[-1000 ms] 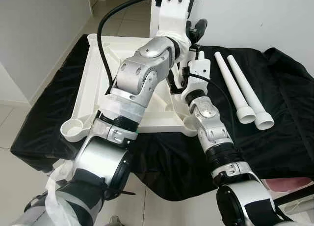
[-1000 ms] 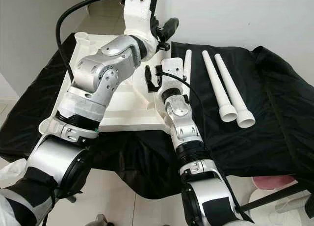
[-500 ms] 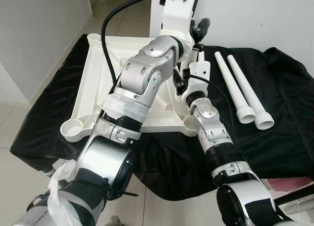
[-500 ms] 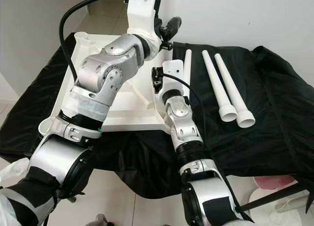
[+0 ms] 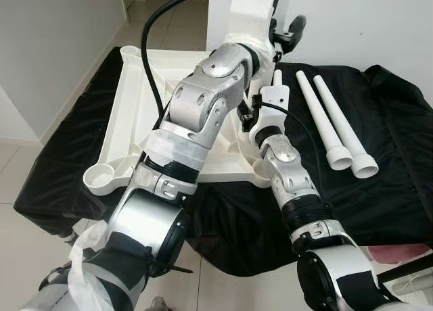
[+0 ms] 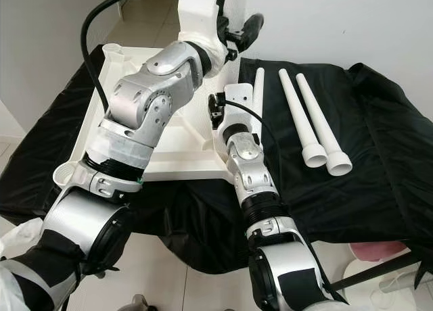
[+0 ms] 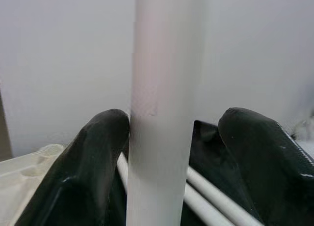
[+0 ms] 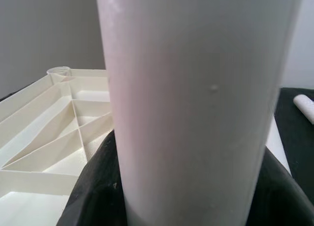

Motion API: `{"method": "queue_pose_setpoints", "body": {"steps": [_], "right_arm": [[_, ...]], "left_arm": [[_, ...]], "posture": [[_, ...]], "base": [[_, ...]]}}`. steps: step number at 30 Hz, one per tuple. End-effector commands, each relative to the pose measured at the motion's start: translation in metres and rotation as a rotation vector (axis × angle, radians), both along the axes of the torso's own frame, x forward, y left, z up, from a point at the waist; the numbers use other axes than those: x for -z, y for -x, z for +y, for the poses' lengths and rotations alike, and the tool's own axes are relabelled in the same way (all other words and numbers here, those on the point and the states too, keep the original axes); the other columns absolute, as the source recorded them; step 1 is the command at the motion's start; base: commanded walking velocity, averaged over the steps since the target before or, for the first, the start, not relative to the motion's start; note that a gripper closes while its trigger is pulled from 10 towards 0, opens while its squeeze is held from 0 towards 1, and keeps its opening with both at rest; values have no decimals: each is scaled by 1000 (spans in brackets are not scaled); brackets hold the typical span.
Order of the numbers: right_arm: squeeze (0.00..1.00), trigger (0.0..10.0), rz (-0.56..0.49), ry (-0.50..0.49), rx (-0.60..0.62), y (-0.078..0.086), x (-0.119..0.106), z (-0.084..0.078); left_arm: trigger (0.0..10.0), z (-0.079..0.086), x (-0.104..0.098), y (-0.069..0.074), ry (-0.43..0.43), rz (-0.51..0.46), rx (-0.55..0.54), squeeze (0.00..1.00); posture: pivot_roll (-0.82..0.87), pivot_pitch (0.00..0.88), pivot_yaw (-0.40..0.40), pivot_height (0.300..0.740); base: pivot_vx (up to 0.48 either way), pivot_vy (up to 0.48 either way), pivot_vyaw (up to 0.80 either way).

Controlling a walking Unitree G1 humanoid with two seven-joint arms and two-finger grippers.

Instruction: Building children table

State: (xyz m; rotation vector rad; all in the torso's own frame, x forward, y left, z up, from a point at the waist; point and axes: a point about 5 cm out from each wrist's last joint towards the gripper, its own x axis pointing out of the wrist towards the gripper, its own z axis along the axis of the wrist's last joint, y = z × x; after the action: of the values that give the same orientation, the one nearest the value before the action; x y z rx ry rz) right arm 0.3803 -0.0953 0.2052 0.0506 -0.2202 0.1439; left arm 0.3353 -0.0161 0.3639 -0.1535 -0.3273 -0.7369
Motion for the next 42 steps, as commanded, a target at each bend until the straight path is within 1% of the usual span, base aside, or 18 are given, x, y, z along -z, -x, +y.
{"method": "queue_pose_setpoints", "body": {"steps": [1,5,8,9,12,13,14,16,22,24,26,28,30,34,35,36,37,42], "right_arm": [[0,10000,3,-28,4,-3,-5,0],[0,10000,1,-34,22,-4,-6,-4],[0,10000,1,-36,29,-4,-6,-6],[0,10000,-1,-35,38,-4,-6,-10],[0,10000,-3,-32,39,-4,-6,-11],[0,10000,-6,-32,43,-3,-6,-14],[0,10000,-8,-33,44,-2,-5,-15],[0,10000,-8,-33,45,-2,-5,-15],[0,10000,-19,-32,49,2,-2,-20],[0,10000,-20,-32,49,2,-2,-21],[0,10000,-21,-19,58,7,3,-27],[0,10000,-21,-13,64,10,6,-31],[0,10000,-21,-13,65,11,7,-32],[0,10000,-20,-10,72,19,14,-40],[0,10000,-20,-10,72,19,14,-40],[0,10000,-22,0,65,22,16,-40],[0,10000,-22,0,65,22,16,-40],[0,10000,-24,21,34,30,22,-40]], "left_arm": [[10000,-4,-10,11,44,-36,139,0],[10000,2,-12,12,94,-27,169,0],[10000,4,-11,12,106,-25,169,0],[10000,9,-6,10,114,-7,162,0],[10000,11,-3,9,114,4,155,0],[10000,16,6,7,102,17,129,0],[10000,17,9,7,100,21,122,0],[10000,18,11,7,100,24,119,0],[10000,29,28,2,75,55,68,0],[10000,31,29,2,73,59,65,0],[10000,39,45,0,49,79,30,0],[10000,45,56,1,46,99,14,0],[10000,46,58,2,47,104,13,0],[10000,54,78,8,26,111,-24,0],[10000,54,78,8,26,111,-24,0],[10000,57,87,10,13,121,-36,0],[10000,57,87,10,13,121,-36,0],[10000,61,100,16,-10,138,-38,0]], "posture": [[48,41,-42,740],[46,44,-37,740],[46,44,-37,740],[47,46,-40,740],[47,45,-40,740],[47,50,-41,740],[47,50,-42,740],[47,50,-42,740],[44,53,-43,740],[44,53,-43,740],[40,55,-44,740],[38,55,-43,740],[38,55,-43,740],[41,49,-46,740],[41,49,-46,740],[43,48,-48,740],[43,48,-48,740],[49,44,-52,740]], "base": [[0,0,0],[0,0,0],[0,0,0],[0,0,0],[0,0,0],[0,0,0],[0,0,0],[0,0,0],[0,0,0],[0,0,0],[0,0,0],[0,0,0],[0,0,0],[0,0,0],[0,0,0],[0,0,0],[0,0,0],[0,0,0]]}}
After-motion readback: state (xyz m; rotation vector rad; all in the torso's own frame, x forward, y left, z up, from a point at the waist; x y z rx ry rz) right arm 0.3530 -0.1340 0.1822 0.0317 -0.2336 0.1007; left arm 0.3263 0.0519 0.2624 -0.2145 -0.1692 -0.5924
